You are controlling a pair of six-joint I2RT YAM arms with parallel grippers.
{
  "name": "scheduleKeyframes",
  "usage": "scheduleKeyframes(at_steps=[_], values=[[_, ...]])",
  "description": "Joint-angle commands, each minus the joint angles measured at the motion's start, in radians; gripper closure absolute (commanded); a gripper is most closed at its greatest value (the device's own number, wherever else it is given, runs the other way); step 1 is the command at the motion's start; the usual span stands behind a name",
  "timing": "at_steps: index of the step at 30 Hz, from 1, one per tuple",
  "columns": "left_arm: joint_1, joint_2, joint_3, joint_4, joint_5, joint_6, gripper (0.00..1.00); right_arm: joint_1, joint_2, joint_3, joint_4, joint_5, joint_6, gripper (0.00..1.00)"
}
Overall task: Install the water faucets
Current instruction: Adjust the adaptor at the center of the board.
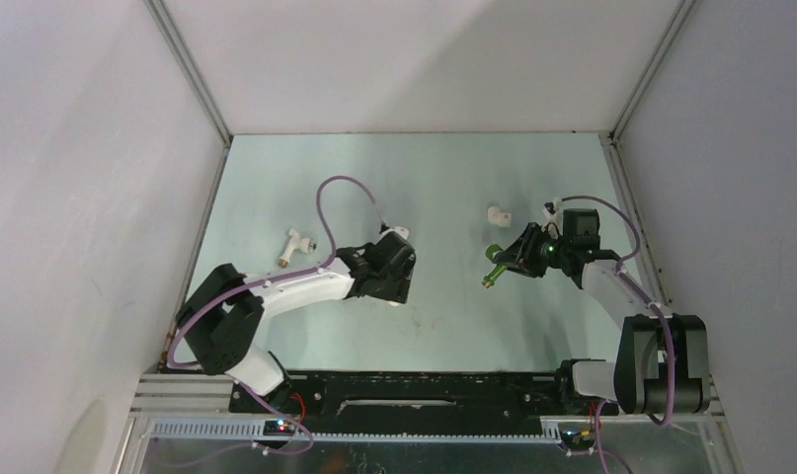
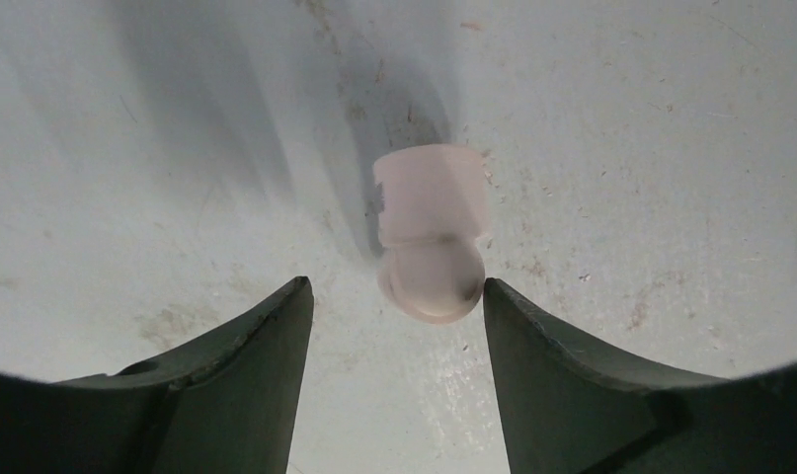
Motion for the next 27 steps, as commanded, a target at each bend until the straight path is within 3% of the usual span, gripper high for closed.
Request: scheduleKeyframes(at_steps=[1, 11, 22, 27], values=[[0.059, -0.102, -0.12, 0.19, 0.136, -0.116, 0.3, -0.008, -0.019, 0.033, 0.022, -0.007, -0.007, 1.0], [0.056, -0.052, -0.107, 0.181, 0.111, -0.108, 0.31, -0.008, 0.004, 0.033, 0.051, -0.025, 0.007, 1.0], [0.072, 0.015, -0.055, 0.167, 0.1, -0.08, 0.42, -0.008, 0.001, 0.033, 0.043, -0.031, 0.0, 1.0], [0.118, -0.016, -0.091, 0.214, 0.148, -0.12, 0.39, -0.007, 0.004, 0.033, 0.044, -0.035, -0.002, 1.0]])
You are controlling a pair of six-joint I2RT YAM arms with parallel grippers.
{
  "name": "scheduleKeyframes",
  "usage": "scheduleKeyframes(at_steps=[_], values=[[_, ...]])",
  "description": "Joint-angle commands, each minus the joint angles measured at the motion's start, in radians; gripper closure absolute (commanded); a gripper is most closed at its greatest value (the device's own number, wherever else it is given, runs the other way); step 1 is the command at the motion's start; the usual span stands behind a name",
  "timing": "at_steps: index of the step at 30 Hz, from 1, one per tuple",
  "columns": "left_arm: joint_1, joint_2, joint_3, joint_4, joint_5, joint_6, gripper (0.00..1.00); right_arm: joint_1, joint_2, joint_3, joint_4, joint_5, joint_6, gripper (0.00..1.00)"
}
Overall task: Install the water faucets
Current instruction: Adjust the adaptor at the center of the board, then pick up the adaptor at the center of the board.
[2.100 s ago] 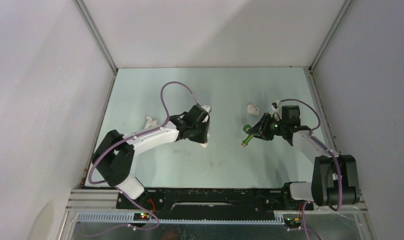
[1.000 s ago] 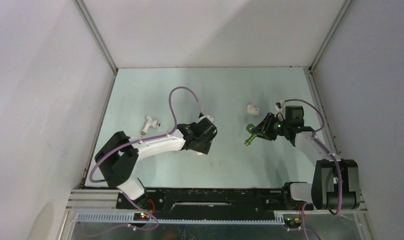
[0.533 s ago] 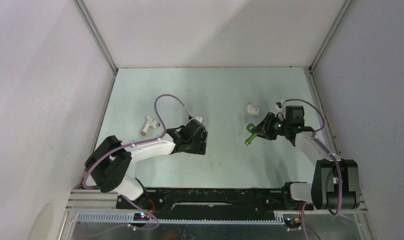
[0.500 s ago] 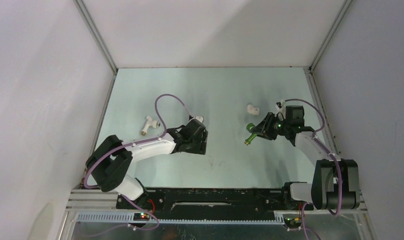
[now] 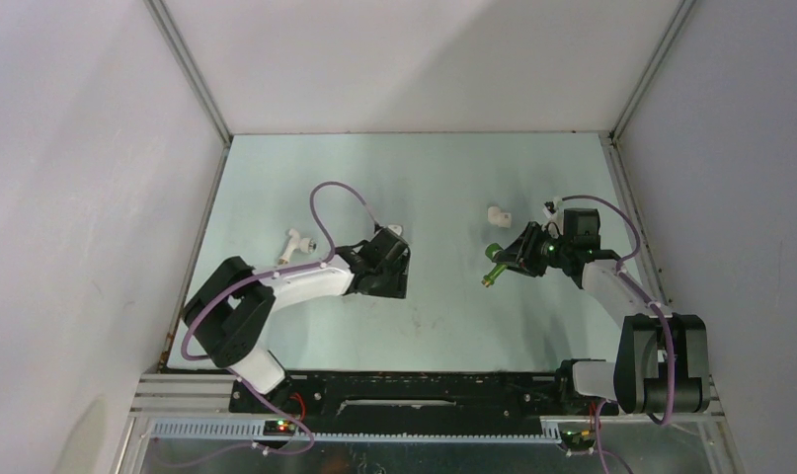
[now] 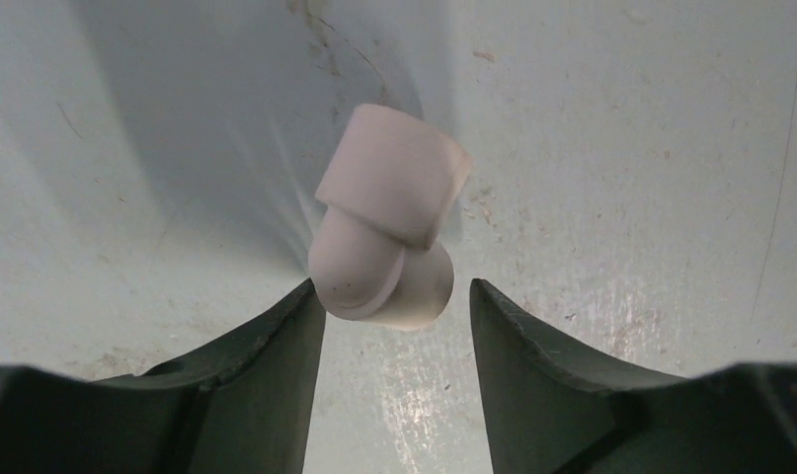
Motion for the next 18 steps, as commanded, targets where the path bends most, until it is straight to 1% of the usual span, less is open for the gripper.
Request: scheduleKeyframes(at_steps=[1, 6, 8, 11, 14, 18], values=[[0.049, -0.046, -0.016, 0.077, 0.034, -0.039, 0.37, -0.004, 0.005, 0.033, 0.034, -0.023, -0.005, 1.0], [0.098, -0.075, -0.058, 0.156, 0.12, -0.065, 0.32, -0.004, 0.013, 0.033, 0.051, -0.031, 0.002, 1.0], [0.122, -0.081, -0.074, 0.18, 0.173, -0.086, 0.31, -0.003, 0.013, 0.033, 0.053, -0.031, 0.004, 1.0], [0.151, -0.087, -0.099, 0.201, 0.198, -0.124, 0.31, -0.004, 0.012, 0.033, 0.05, -0.034, 0.002, 1.0], [0.161, -0.078, -0.096, 0.188, 0.2, -0.128, 0.33, -0.004, 0.013, 0.033, 0.047, -0.035, -0.003, 1.0], [0.162, -0.044, -0.079, 0.165, 0.211, -0.126, 0.4, -0.003, 0.023, 0.033, 0.058, -0.038, 0.001, 1.0]])
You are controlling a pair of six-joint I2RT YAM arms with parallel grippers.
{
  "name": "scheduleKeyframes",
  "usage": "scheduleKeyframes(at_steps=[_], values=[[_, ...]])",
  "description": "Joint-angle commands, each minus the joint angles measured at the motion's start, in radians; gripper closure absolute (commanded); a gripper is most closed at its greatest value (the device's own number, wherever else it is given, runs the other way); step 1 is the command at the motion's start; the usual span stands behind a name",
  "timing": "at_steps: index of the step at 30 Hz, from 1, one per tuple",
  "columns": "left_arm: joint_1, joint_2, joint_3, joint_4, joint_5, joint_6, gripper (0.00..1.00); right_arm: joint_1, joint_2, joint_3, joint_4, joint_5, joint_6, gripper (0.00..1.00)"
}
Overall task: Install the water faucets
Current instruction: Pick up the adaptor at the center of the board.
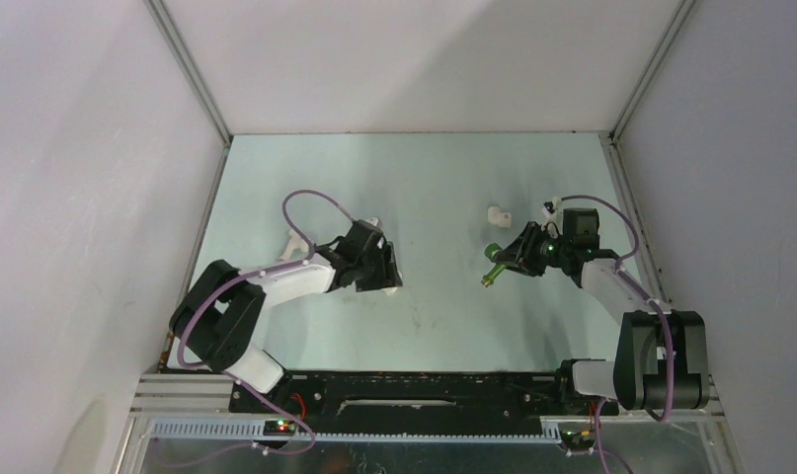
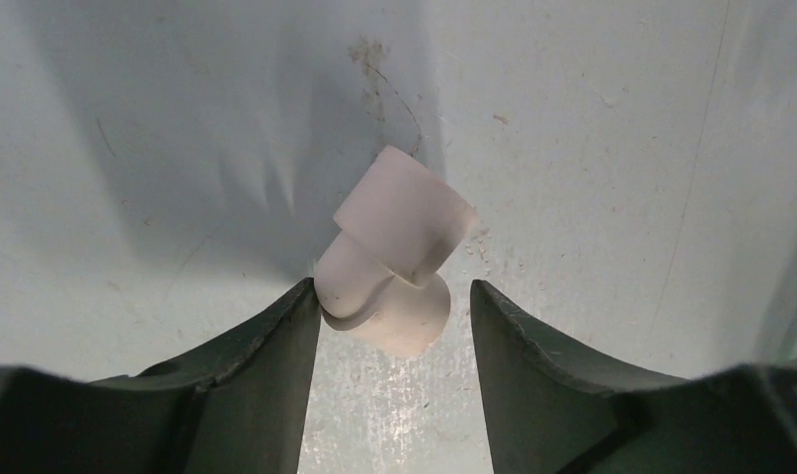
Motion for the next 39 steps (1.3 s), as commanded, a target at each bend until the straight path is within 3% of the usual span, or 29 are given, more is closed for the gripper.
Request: scheduleKeyframes(at_steps=[1, 3, 8, 12, 19, 30, 39], values=[[0.003, 0.015, 0.02, 0.008, 0.03, -0.023, 0.43, -0.003, 0.011, 0.033, 0.051, -0.033, 0.005, 1.0], [0.005, 0.035, 0.027, -0.005, 0.026, -0.02, 0.51, -0.003, 0.012, 0.033, 0.066, -0.038, 0.011, 1.0], [0.005, 0.061, 0.053, -0.025, 0.037, 0.008, 0.82, -0.003, 0.01, 0.033, 0.08, -0.046, 0.017, 1.0], [0.004, 0.049, 0.078, -0.058, 0.027, 0.053, 0.99, -0.032, 0.004, 0.033, 0.082, -0.051, 0.014, 1.0], [0.004, -0.058, 0.101, -0.109, 0.016, 0.192, 1.0, -0.038, -0.018, 0.065, 0.062, -0.059, 0.021, 1.0], [0.014, -0.484, 0.051, -0.054, -0.018, 0.443, 1.0, -0.034, -0.075, 0.276, -0.022, -0.087, 0.029, 1.0], [0.014, -0.646, 0.05, 0.004, 0.223, 0.641, 1.0, 0.053, -0.133, 0.568, -0.134, 0.004, -0.02, 1.0]])
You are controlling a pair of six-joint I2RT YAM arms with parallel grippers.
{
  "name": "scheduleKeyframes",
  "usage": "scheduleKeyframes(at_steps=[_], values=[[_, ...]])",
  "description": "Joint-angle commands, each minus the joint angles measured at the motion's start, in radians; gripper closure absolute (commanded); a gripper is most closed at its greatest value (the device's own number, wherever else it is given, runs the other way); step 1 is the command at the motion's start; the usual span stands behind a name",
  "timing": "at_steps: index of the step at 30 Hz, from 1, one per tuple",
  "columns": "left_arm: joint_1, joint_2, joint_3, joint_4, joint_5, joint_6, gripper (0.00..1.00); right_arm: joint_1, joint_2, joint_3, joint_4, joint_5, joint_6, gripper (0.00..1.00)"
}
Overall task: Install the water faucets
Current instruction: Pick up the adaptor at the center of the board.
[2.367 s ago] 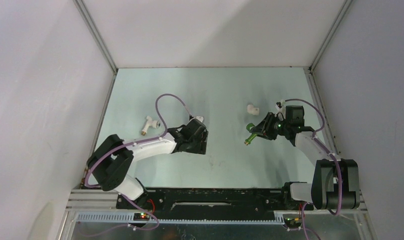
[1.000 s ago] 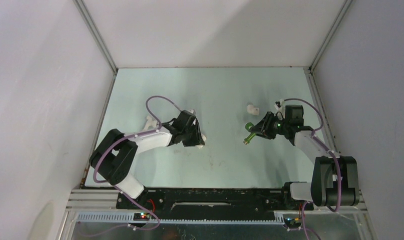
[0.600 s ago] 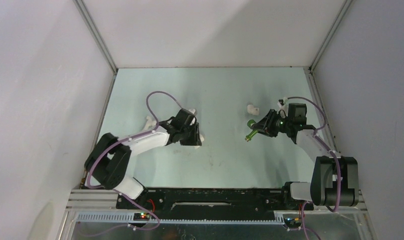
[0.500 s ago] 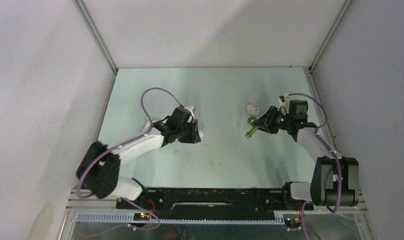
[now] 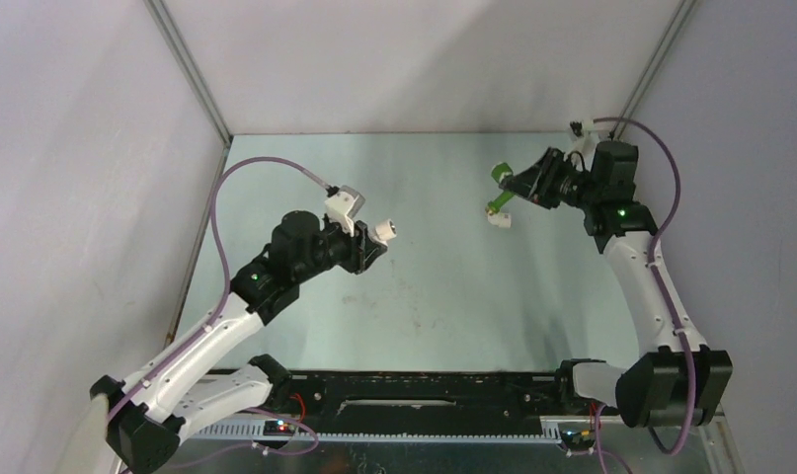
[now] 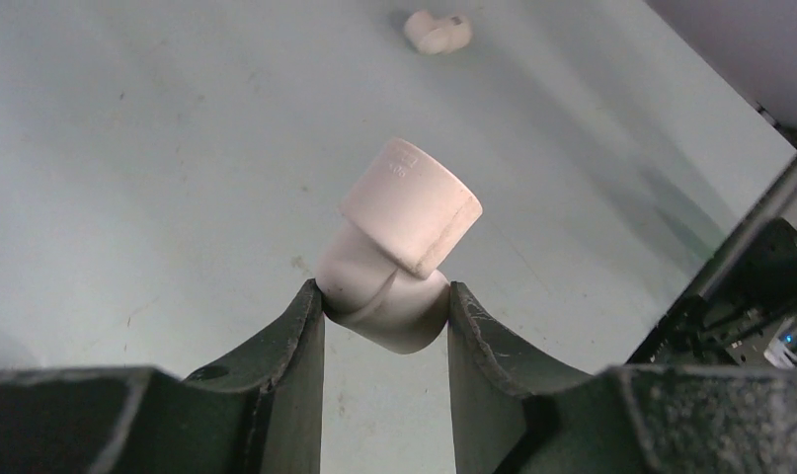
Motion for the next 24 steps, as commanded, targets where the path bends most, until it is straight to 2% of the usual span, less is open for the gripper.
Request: scheduleKeyframes(at_steps=[1, 6, 11, 14, 19, 24], values=[[0.006, -0.036, 0.007, 0.068, 0.169, 0.12, 1.0, 0.07, -0.074, 0.136, 0.003, 0.042, -0.039, 1.0], [0.006, -0.023, 0.023, 0.098, 0.256, 0.082, 1.0, 0.167, -0.112, 0.152, 0.145, 0.092, -0.043, 1.0], [0.005, -0.022, 0.005, 0.189, 0.275, 0.028, 1.0, 0.22, -0.115, 0.152, 0.304, 0.014, -0.041, 1.0], [0.005, -0.014, 0.012, 0.209, 0.283, 0.009, 1.0, 0.244, -0.117, 0.152, 0.358, 0.026, -0.053, 1.0], [0.006, -0.009, 0.035, 0.241, 0.297, -0.02, 1.0, 0.322, -0.15, 0.148, 0.403, 0.032, -0.22, 1.0], [0.005, 0.006, 0.066, 0.253, 0.334, -0.028, 1.0, 0.351, -0.179, 0.075, 0.559, -0.095, -0.284, 1.0]])
